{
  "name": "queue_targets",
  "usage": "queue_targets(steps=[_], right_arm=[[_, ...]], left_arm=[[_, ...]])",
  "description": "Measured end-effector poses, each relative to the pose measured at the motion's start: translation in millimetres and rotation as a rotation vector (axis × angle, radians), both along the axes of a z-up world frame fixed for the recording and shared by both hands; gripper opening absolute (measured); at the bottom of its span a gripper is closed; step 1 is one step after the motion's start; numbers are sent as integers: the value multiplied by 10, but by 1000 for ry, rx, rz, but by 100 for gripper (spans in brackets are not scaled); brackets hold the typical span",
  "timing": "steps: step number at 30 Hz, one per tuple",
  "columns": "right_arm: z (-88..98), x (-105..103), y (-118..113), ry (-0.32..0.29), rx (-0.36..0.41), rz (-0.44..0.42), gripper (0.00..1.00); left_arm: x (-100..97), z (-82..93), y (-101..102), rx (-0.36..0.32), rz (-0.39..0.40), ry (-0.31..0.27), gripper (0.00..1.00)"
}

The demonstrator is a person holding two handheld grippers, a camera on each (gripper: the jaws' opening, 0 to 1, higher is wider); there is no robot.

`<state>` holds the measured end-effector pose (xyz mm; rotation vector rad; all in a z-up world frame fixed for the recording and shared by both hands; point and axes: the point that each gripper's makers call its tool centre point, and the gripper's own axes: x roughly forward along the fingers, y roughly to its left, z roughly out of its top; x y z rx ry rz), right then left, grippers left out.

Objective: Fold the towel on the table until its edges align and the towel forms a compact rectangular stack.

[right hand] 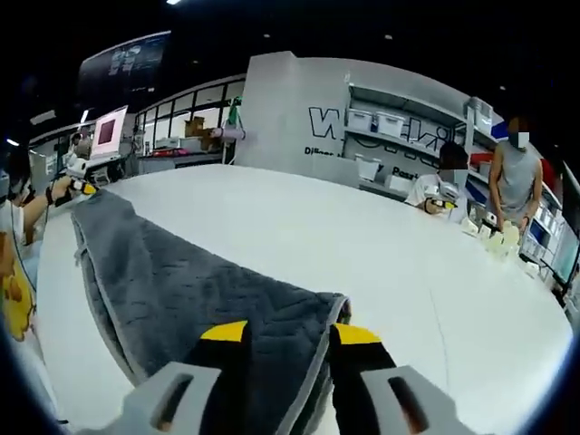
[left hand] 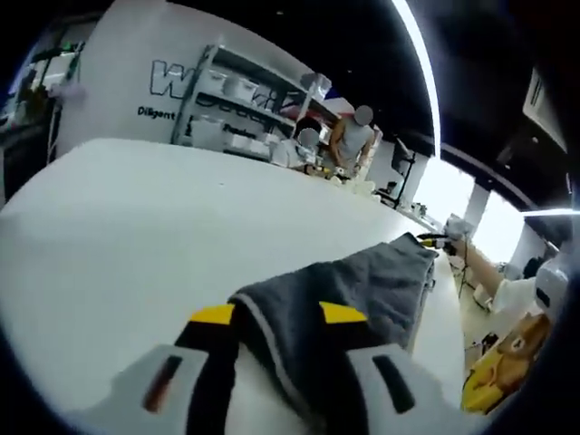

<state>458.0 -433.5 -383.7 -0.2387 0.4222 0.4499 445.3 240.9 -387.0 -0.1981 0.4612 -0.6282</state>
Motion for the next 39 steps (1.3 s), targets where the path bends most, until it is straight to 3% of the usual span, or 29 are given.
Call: queue_targets(steps=[4, 8, 13, 19, 21, 24, 28, 32, 37, 39], right_arm=[[0, 66, 9, -4, 0, -14, 34], [53, 209, -91, -27, 7, -86, 34], [10, 365, -207, -10, 2, -150, 26], [-125, 472, -241, 57, 18, -190, 19], [-91, 502, -245, 35, 30, -194, 9], [-49, 546, -234, 21, 65, -204, 5], [-13, 575, -246, 6, 49, -216, 4], [144, 620, -332, -56, 53, -264, 4], [352, 666, -436, -139, 117, -338, 3], [370, 693, -446, -150, 115, -346, 3]], left_arm=[[-2, -31, -4, 2, -5, 10, 34], [1, -29, 21, -1, -4, 8, 31], [9, -33, 32, -7, -3, 11, 25], [11, -10, -5, -14, -9, 9, 16], [10, -1, 8, -16, -5, 10, 12], [-4, -18, 31, -12, -1, 20, 6], [-24, -37, 50, -5, 5, 25, 4], [28, 21, 180, 22, 57, -3, 4], [57, 92, 233, 11, 77, -21, 4], [71, 88, 237, 60, 85, -40, 4]])
